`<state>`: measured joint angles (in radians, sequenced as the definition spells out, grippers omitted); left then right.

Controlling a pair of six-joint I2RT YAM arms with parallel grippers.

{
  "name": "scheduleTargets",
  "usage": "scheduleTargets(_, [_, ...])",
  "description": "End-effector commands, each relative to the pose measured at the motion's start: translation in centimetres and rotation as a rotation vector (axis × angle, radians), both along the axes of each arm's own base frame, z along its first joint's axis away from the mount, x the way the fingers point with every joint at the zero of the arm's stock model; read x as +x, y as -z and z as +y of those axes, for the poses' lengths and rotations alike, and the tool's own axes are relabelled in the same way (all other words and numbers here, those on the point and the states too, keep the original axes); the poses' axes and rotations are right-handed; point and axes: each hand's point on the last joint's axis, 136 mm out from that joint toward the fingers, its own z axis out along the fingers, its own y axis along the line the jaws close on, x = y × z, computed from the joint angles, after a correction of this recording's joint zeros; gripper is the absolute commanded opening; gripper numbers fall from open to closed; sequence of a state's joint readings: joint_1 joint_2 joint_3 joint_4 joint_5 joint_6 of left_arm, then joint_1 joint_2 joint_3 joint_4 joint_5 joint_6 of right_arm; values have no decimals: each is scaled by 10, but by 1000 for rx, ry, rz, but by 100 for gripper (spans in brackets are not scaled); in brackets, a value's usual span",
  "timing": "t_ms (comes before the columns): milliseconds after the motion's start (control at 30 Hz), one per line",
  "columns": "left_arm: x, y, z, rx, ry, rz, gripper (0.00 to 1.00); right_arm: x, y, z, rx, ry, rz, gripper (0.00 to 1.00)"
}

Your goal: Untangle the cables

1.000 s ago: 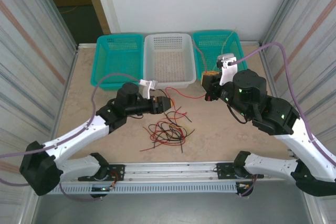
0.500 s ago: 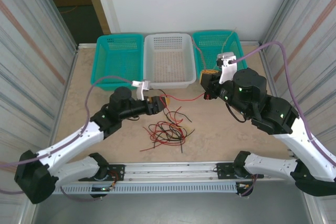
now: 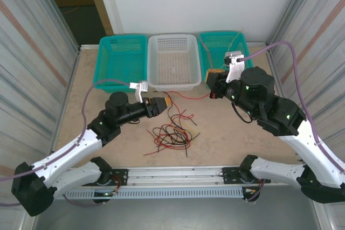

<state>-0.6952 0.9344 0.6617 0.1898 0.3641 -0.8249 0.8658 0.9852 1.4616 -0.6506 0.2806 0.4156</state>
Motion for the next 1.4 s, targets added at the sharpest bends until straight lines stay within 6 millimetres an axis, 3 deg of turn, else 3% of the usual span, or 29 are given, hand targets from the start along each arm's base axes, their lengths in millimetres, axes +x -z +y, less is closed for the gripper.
scheduleTargets(0, [0, -17, 7, -57, -18, -50, 68, -1, -17, 0, 71, -7, -14, 7])
scheduleTargets(133, [-2, -23, 1, -55, 18, -64, 64, 1, -14, 6, 75, -27, -1, 7])
scheduleTargets(333, [8, -24, -15, -55, 57, -47, 49, 7, -11, 20, 74, -54, 10, 8])
scheduleTargets(433, [10, -21, -20, -51, 71, -39, 36, 9, -12, 21, 79, -55, 11, 8])
scheduleTargets(500, [10, -17, -21, -40, 75, -30, 21, 11, -12, 21, 84, -48, 13, 8])
scheduleTargets(700, [2, -2, -25, 12, 115, -12, 0, 27, -20, 7, 121, 11, 12, 9])
scheduleTargets(1033, [-47, 35, -43, 232, 377, -45, 0, 101, -44, -60, 298, 173, 89, 8])
scheduleTargets(1200, [-71, 37, -50, 249, 509, -90, 0, 129, -42, -66, 359, 159, 152, 7])
scheduleTargets(1367, [-88, 21, -61, 188, 625, -122, 0, 149, -22, -58, 360, 135, 223, 11])
